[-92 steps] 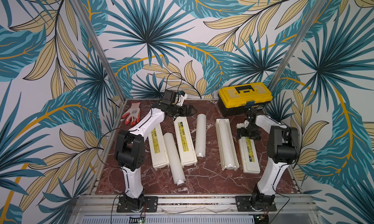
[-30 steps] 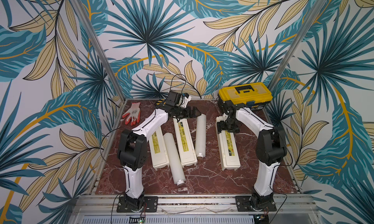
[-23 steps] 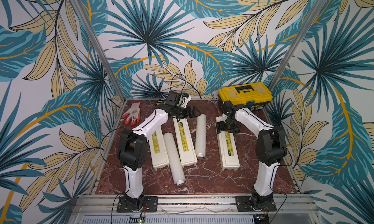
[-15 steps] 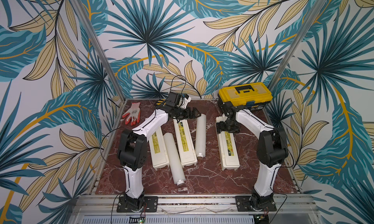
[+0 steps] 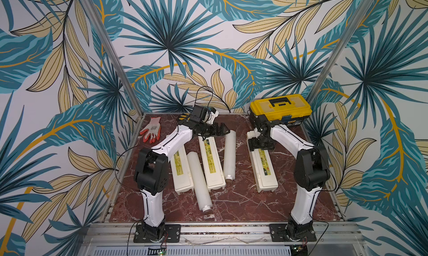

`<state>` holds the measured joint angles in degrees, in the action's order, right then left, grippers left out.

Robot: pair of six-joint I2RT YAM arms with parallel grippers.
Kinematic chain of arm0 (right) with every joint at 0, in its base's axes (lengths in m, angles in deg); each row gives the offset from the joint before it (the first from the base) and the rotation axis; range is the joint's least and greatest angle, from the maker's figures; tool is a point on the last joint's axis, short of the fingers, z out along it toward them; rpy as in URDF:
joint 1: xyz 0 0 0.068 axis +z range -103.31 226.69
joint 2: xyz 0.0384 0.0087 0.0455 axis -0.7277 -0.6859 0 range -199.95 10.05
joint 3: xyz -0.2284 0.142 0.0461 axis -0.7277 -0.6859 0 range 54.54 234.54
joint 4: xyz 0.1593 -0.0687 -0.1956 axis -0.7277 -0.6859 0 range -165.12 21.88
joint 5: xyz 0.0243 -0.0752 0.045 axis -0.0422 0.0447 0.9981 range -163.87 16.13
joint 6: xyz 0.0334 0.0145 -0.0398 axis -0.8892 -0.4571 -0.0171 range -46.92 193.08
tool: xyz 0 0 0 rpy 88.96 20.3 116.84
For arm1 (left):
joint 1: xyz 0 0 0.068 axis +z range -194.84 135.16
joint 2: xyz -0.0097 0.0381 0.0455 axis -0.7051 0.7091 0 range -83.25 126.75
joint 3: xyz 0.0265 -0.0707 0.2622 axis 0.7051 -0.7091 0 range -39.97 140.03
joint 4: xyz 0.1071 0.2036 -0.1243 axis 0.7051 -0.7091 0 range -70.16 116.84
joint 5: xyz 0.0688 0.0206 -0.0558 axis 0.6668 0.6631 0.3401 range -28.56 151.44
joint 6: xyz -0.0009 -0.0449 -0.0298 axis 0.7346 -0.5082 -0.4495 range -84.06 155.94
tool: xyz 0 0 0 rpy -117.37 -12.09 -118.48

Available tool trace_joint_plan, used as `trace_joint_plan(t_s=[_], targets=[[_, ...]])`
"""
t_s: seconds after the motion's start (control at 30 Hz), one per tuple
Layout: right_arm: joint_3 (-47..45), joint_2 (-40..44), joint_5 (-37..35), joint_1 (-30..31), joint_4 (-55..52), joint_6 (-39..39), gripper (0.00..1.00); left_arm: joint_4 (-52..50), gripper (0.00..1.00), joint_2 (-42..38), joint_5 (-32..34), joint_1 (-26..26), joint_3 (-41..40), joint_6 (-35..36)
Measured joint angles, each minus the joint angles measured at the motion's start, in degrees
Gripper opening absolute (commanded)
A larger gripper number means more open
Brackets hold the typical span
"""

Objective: Put plastic wrap rolls into dispensers
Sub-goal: Close the lid on the plastic wrap cutting box.

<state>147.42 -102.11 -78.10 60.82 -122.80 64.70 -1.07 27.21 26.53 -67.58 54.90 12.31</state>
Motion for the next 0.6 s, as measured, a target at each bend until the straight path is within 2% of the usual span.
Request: trace_joint_plan(t_s=[0.2, 0.6], targets=[[3.1, 0.0, 0.3, -0.1, -1.6, 1.6, 0.85, 0.0, 1.0, 0.0, 0.0, 0.0, 0.0, 0.0], [3.3, -2.6, 1.9, -1.6, -2.7, 2.1, 0.87, 0.0, 1.0, 0.0, 0.2, 0.0, 0.0, 0.0]])
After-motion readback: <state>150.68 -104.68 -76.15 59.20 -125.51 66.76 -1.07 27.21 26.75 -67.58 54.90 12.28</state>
